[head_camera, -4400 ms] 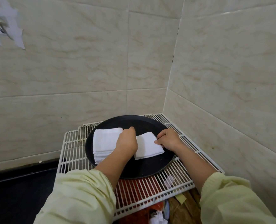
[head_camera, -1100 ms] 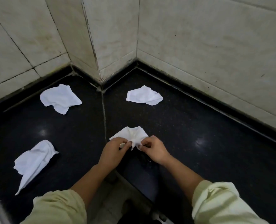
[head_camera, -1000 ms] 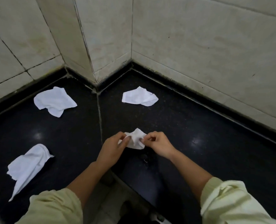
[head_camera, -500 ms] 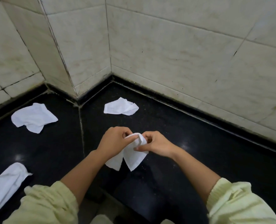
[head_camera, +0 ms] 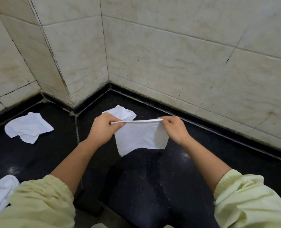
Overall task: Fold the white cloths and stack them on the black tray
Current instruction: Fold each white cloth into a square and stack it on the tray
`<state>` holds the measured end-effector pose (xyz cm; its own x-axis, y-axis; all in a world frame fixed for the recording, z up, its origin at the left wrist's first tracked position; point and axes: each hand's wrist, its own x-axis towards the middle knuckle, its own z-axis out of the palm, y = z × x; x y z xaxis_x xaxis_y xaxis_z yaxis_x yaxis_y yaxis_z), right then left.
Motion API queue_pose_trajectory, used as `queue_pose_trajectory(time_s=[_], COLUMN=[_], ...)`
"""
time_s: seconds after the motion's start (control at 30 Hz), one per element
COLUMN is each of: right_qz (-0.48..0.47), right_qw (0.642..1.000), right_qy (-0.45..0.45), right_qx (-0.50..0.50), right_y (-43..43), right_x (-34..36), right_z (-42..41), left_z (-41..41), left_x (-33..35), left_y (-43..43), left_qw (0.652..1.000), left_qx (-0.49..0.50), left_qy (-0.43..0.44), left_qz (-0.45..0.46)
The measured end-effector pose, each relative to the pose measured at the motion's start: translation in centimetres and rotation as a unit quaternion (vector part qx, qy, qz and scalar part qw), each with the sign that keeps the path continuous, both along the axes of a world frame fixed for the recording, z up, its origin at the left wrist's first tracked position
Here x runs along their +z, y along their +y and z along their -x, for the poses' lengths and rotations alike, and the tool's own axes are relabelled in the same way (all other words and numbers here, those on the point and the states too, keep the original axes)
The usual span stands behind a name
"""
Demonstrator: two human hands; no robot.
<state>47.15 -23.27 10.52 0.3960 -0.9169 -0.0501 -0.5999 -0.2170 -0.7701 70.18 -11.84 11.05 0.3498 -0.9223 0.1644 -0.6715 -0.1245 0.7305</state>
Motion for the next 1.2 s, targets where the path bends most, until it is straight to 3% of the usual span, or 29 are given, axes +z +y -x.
queue_pose_trajectory(time_s=[0.13, 0.23, 0.47, 0.57, 0.73, 0.87, 1.07, 1.2], right_qz=[0.011, -0.019, -0.15, -0.257, -0.401, -0.392, -0.322, -0.271], right_qw=[0.999, 0.996, 0.986, 0.961, 0.904, 0.906, 0.945, 0.96], right_qy=[-0.041, -0.081, -0.003, 0.043, 0.109, 0.134, 0.053, 0.068], right_qx=[-0.028, -0.016, 0.07, 0.093, 0.101, 0.091, -0.008, -0.033], right_y=[-1.3, -0.9, 0.2, 1.2, 3.2, 3.7, 2.9, 1.9], right_x=[1.3, 1.8, -2.0, -4.6, -8.3, -10.4, -11.8, -13.3], right_z=[1.0, 1.9, 5.0, 6.3, 7.5, 7.8, 6.7, 5.2], left_z=[-0.3, -0.5, -0.3, -0.2, 1.4, 1.6, 1.5, 1.5], left_x=[0.7, 0.5, -2.3, -4.5, -7.8, -10.1, -12.4, -13.5], left_y=[-0.5, 0.1, 3.4, 4.7, 6.2, 6.0, 4.4, 3.2], left_qw=[0.997, 0.994, 0.964, 0.933, 0.894, 0.891, 0.924, 0.939], left_qx=[0.008, -0.03, -0.117, -0.156, -0.153, -0.109, 0.025, 0.072], left_qy=[0.062, 0.106, 0.162, 0.155, 0.181, 0.185, 0.199, 0.136], left_qz=[0.041, 0.01, -0.175, -0.284, -0.38, -0.4, -0.325, -0.307])
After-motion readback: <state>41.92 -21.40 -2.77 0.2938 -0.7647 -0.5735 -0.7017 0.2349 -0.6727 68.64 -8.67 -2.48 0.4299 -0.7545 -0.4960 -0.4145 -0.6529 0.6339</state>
